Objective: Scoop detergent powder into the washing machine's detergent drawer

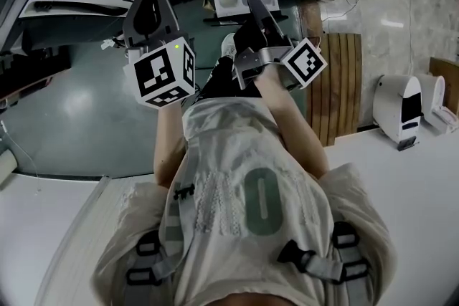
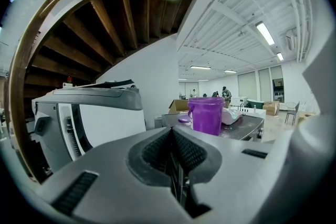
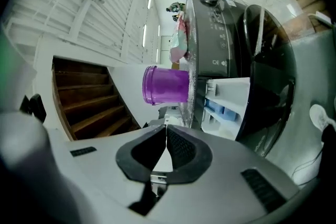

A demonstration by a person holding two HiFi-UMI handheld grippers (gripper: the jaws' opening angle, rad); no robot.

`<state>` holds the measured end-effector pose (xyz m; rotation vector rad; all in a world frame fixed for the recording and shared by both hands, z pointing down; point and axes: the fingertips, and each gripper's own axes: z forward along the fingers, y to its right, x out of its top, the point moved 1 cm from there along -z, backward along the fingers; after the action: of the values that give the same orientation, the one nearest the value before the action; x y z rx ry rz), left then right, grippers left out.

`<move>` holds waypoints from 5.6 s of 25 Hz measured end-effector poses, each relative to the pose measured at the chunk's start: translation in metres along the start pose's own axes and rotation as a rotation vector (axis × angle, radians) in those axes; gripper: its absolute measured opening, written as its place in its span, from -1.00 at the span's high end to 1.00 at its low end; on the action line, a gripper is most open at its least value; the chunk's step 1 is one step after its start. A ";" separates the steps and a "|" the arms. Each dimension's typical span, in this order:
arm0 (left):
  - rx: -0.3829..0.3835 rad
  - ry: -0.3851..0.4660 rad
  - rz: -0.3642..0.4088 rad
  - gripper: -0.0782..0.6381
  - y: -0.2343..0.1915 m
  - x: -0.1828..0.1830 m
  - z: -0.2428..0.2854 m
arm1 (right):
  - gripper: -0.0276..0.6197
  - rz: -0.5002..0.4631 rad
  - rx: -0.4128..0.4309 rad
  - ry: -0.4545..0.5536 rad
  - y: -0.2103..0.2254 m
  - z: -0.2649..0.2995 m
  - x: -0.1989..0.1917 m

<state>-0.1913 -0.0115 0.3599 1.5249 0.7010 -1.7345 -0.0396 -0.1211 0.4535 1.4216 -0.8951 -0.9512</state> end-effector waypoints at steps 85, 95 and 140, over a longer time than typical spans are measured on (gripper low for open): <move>-0.054 0.171 -0.001 0.73 0.008 0.091 0.059 | 0.88 -1.772 0.045 -0.294 -0.160 0.100 0.017; -0.194 0.243 -0.020 0.73 0.043 0.138 0.050 | 0.88 -1.571 -0.005 -0.034 -0.202 0.068 0.072; -0.226 0.237 0.032 0.73 0.054 0.118 0.040 | 0.88 -1.503 -0.089 0.015 -0.175 0.033 0.079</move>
<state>-0.1784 -0.0941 0.2523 1.5865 0.9525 -1.4104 -0.0401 -0.1963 0.2735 1.9415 0.4426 -1.9799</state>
